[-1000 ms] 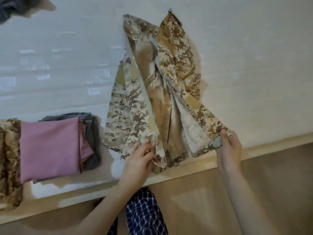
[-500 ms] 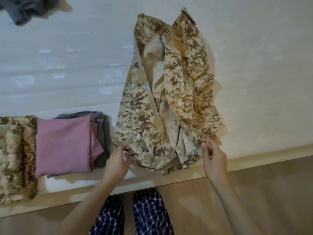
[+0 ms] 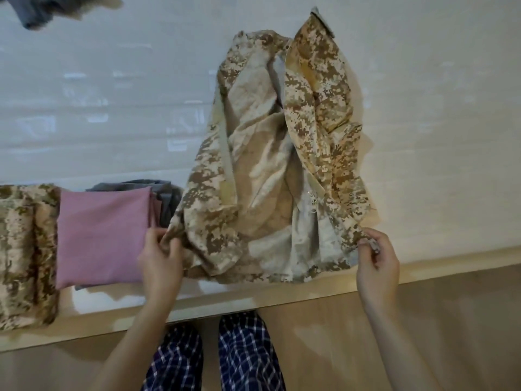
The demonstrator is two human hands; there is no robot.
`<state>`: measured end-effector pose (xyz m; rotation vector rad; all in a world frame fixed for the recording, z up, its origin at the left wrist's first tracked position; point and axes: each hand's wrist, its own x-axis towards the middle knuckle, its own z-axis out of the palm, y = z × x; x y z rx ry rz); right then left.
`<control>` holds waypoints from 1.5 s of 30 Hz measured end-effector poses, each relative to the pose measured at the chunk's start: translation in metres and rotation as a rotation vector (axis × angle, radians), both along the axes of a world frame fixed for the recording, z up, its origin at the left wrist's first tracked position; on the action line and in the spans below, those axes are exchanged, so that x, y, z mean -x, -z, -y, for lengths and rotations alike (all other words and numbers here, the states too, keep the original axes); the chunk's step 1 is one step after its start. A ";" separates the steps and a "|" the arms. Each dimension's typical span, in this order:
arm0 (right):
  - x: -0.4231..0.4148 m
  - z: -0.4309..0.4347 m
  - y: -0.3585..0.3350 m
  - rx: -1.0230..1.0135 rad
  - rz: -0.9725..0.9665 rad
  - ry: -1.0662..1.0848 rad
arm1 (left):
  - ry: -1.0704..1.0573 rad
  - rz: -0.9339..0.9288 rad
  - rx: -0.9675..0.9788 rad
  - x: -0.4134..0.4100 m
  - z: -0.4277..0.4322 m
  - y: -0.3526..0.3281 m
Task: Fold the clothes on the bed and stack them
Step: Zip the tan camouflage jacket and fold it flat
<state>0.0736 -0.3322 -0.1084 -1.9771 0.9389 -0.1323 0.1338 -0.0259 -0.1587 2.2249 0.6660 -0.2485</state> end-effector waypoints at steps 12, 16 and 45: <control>0.001 -0.031 0.012 -0.547 -0.109 0.226 | 0.408 -0.230 0.417 -0.001 0.103 -0.032; 0.000 -0.033 0.006 -0.644 -0.060 0.254 | 0.252 -0.241 0.638 -0.025 0.147 -0.033; 0.000 -0.031 -0.005 -0.407 -0.060 -0.143 | 0.091 -0.425 0.863 -0.057 0.157 -0.018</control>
